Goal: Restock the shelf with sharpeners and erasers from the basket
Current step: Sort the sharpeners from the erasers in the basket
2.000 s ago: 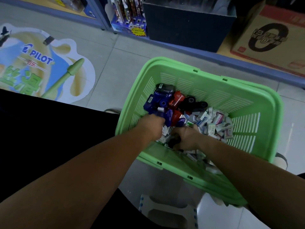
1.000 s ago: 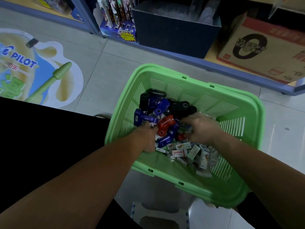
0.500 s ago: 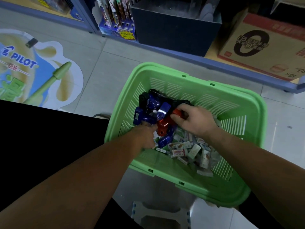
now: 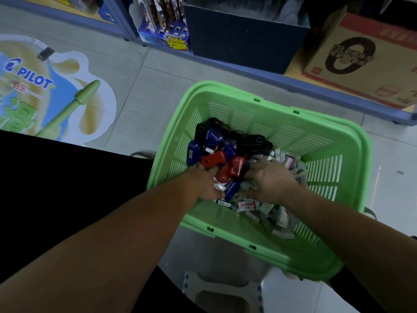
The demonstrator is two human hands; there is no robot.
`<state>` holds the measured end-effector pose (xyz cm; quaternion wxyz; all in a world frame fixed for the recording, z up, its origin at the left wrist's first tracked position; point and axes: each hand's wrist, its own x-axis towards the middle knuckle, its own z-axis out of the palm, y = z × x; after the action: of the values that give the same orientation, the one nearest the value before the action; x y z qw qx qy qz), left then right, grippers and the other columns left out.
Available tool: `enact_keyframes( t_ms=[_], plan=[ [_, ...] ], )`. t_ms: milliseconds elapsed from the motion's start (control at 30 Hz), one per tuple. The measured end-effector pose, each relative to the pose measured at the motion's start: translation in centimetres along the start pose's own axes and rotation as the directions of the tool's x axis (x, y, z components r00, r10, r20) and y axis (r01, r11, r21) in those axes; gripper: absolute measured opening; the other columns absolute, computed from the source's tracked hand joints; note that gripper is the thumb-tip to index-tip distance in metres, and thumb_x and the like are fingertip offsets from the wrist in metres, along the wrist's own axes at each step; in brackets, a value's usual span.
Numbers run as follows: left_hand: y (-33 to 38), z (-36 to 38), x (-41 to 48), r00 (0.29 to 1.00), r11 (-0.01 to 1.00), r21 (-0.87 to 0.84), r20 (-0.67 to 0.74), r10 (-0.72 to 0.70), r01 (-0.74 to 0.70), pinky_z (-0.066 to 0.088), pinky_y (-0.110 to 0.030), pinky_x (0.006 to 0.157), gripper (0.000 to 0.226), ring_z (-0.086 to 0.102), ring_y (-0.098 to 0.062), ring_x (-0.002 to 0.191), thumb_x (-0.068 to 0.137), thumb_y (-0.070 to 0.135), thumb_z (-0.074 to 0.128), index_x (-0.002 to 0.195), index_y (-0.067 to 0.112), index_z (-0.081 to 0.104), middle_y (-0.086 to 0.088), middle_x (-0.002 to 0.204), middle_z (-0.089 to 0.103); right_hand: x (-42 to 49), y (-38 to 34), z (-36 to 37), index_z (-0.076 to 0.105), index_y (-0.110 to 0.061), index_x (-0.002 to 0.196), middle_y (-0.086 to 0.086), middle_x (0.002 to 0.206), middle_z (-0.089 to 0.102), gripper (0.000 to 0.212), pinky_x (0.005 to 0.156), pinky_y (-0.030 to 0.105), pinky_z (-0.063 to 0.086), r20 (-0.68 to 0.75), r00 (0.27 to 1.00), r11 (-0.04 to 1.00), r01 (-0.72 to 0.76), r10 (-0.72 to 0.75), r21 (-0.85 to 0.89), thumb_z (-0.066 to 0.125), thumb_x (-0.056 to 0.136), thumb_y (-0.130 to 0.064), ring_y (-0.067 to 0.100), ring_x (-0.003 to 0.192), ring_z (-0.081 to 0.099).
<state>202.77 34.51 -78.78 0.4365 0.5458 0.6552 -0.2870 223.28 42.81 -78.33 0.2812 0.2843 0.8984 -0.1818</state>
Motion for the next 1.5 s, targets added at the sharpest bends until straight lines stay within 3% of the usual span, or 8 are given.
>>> enact_keyframes(
  t_ms=[200, 300, 500, 633, 900, 1133, 1267, 1500],
  plan=[
    [-1.0, 0.0, 0.4, 0.999, 0.990, -0.135, -0.005, 0.041, -0.042, 0.032, -0.048, 0.122, 0.100, 0.036, -0.037, 0.146, 0.082, 0.066, 0.073, 0.160, 0.033, 0.020, -0.007, 0.169, 0.013, -0.6, -1.6, 1.3, 0.016, -0.045, 0.162, -0.007, 0.161, 0.040, 0.084, 0.121, 0.048, 0.013, 0.103, 0.994, 0.999, 0.047, -0.048, 0.014, 0.048, 0.091, -0.078, 0.022, 0.150, 0.028],
    [-0.9, -0.1, 0.6, 1.000, 0.996, -0.088, 0.004, 0.024, -0.023, 0.034, -0.047, 0.120, 0.106, 0.037, -0.036, 0.145, 0.076, 0.063, 0.080, 0.159, 0.027, 0.025, -0.009, 0.165, 0.021, -0.3, -1.9, 1.5, 0.011, -0.044, 0.163, -0.008, 0.167, 0.033, 0.093, 0.120, 0.048, 0.010, 0.122, 0.992, 0.999, 0.036, -0.039, 0.024, 0.044, 0.087, -0.085, 0.025, 0.150, 0.023],
    [-1.1, -0.4, 0.6, 0.992, 0.995, 0.039, -0.080, 0.100, -0.097, 0.039, -0.042, 0.112, 0.100, 0.049, -0.030, 0.134, 0.076, 0.057, 0.084, 0.156, 0.026, 0.030, -0.009, 0.151, 0.048, 0.7, -3.2, 2.4, 0.019, -0.027, 0.163, 0.000, 0.164, 0.032, 0.098, 0.120, 0.046, 0.019, 0.159, 0.987, 0.995, 0.006, -0.022, 0.097, 0.047, 0.088, -0.084, 0.025, 0.147, 0.034],
    [-0.8, 0.6, 1.5, 0.995, 0.975, 0.216, -0.067, 0.077, -0.061, 0.041, -0.047, 0.112, 0.088, 0.050, -0.031, 0.131, 0.081, 0.065, 0.074, 0.151, 0.028, 0.036, -0.010, 0.149, 0.047, 0.5, -3.2, 3.7, 0.020, -0.024, 0.162, 0.002, 0.159, 0.033, 0.098, 0.123, 0.045, 0.017, 0.089, 0.996, 0.990, 0.003, -0.016, 0.143, 0.048, 0.088, -0.083, 0.024, 0.145, 0.035],
    [-1.0, -0.5, 1.6, 0.988, 0.988, 0.017, -0.019, 0.155, -0.155, 0.039, -0.037, 0.107, 0.078, 0.053, -0.022, 0.126, 0.074, 0.061, 0.082, 0.141, 0.035, 0.053, 0.003, 0.143, 0.056, 1.5, -2.9, 3.6, 0.036, -0.031, 0.149, -0.008, 0.141, 0.060, 0.095, 0.109, 0.039, 0.028, 0.090, 0.996, 0.940, -0.053, 0.023, 0.338, 0.077, 0.074, -0.072, 0.016, 0.126, 0.057],
    [-0.7, 0.0, 1.7, 0.988, 0.988, -0.059, 0.035, 0.148, -0.145, 0.018, -0.048, 0.122, 0.080, 0.023, -0.035, 0.150, 0.083, 0.064, 0.072, 0.151, 0.038, 0.039, -0.008, 0.164, 0.028, 2.1, -2.8, 3.1, 0.035, -0.030, 0.133, -0.009, 0.115, 0.066, 0.088, 0.103, 0.038, 0.026, 0.159, 0.987, 0.924, -0.093, 0.036, 0.372, 0.087, 0.070, -0.061, 0.018, 0.109, 0.062],
    [-1.0, 0.0, 2.1, 0.990, 0.984, -0.121, 0.032, 0.136, -0.131, 0.030, -0.048, 0.118, 0.078, 0.040, -0.029, 0.137, 0.078, 0.057, 0.081, 0.144, 0.035, 0.048, -0.004, 0.150, 0.048, 2.5, -2.8, 2.1, 0.038, -0.027, 0.142, -0.013, 0.110, 0.058, 0.086, 0.103, 0.040, 0.025, 0.252, 0.968, 0.940, -0.075, -0.013, 0.334, 0.083, 0.074, -0.056, 0.013, 0.098, 0.054],
    [-0.1, 0.2, 2.5, 0.989, 0.986, -0.112, 0.074, 0.131, -0.122, 0.026, -0.047, 0.120, 0.067, 0.032, -0.030, 0.142, 0.080, 0.072, 0.069, 0.137, 0.039, 0.058, -0.003, 0.152, 0.044, 2.2, -2.3, 1.4, 0.045, -0.030, 0.147, -0.008, 0.120, 0.062, 0.083, 0.094, 0.030, 0.052, 0.394, 0.916, 0.877, -0.126, -0.076, 0.463, 0.086, 0.075, -0.036, 0.014, 0.108, 0.059]
  ],
)
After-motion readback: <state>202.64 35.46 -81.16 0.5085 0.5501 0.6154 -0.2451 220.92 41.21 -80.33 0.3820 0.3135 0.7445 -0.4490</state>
